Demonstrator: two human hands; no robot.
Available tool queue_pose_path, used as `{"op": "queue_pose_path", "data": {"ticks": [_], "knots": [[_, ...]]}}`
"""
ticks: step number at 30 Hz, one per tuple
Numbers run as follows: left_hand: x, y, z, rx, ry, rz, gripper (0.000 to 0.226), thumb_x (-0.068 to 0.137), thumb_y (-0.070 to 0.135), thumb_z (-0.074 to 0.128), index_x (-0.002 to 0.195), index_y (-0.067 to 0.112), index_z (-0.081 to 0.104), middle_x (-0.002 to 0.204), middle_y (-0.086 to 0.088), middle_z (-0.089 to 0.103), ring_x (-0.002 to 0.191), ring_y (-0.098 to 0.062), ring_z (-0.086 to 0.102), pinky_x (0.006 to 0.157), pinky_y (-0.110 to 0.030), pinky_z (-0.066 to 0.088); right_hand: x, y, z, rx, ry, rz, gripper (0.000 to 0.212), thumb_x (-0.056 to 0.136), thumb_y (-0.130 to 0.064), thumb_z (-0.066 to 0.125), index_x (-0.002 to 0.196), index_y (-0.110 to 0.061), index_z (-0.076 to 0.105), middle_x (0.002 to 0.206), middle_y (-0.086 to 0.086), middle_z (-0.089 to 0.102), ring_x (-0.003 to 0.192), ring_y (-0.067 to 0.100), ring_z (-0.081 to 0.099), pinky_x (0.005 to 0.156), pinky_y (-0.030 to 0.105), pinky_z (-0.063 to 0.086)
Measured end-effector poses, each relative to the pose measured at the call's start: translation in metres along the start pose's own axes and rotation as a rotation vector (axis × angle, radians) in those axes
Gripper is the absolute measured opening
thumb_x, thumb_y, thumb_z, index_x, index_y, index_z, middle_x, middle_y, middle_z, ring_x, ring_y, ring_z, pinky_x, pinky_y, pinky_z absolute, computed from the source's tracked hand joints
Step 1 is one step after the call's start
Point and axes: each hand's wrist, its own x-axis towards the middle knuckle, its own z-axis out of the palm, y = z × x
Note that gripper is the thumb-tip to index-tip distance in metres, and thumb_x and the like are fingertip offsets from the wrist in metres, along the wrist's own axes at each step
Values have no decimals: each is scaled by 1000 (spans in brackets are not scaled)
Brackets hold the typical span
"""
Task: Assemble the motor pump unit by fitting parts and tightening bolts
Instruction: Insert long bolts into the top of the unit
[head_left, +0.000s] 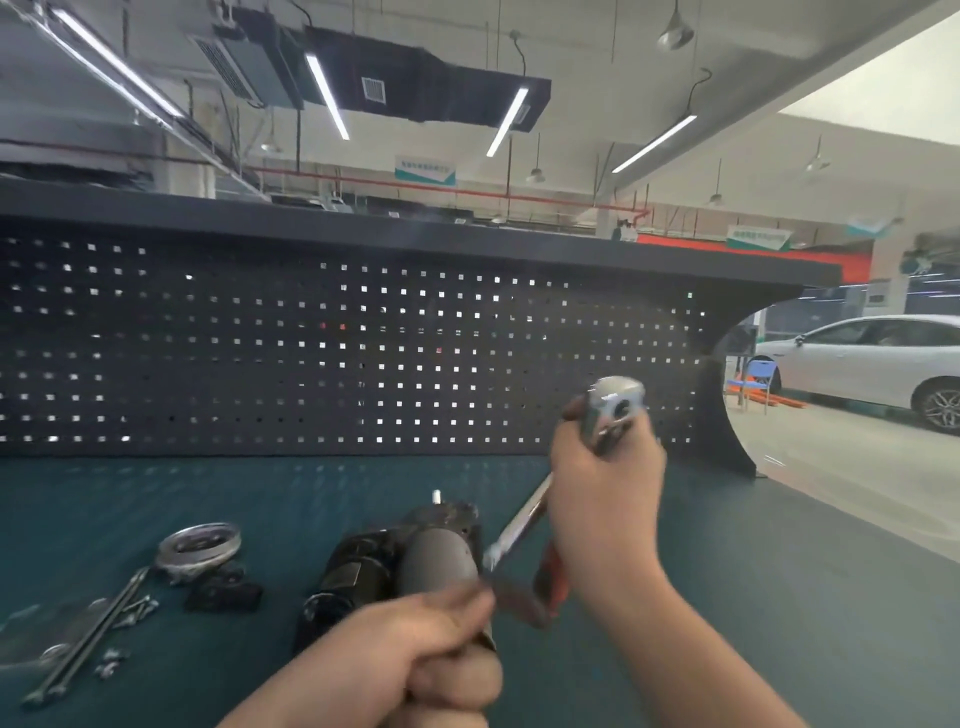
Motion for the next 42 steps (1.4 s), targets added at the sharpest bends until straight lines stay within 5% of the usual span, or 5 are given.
{"op": "queue_pose_path", "data": {"ticks": [9,16,22,35,42], "knots": [[19,18,-1,-230,529,442,36,61,-27,34,74,4,47,59,-19,56,32,-26,56,30,-20,37,116,70,-38,-1038,-546,262,16,95,-4,41,106,-6,53,84,10,53,63,23,49,40,22,38],[12,24,-27,-272,716,865,34,47,0,76,73,-6,56,77,-17,66,64,-21,73,42,-15,50,105,169,-63,-1485,-859,352,32,97,-5,36,128,-3,46,144,9,35,123,25,51,92,30,44],[8,27,-27,-262,708,897,11,66,6,59,70,-1,67,70,-9,73,67,-16,74,46,-12,51,110,200,-75,-1407,-755,394,57,93,-13,48,146,-27,31,133,5,52,114,23,57,83,24,46],[4,27,-32,-273,706,789,20,94,-8,44,89,-8,63,82,-15,68,65,-21,72,60,-19,58,62,136,-61,-1317,-486,246,9,94,-13,44,101,-17,40,95,6,47,76,28,52,64,33,43],[2,20,-31,-106,674,734,14,76,10,64,89,5,67,71,-4,70,57,-9,65,55,-18,51,-30,9,-6,157,-716,868,54,71,-62,66,77,-15,40,53,-1,36,39,12,27,38,19,26]]}}
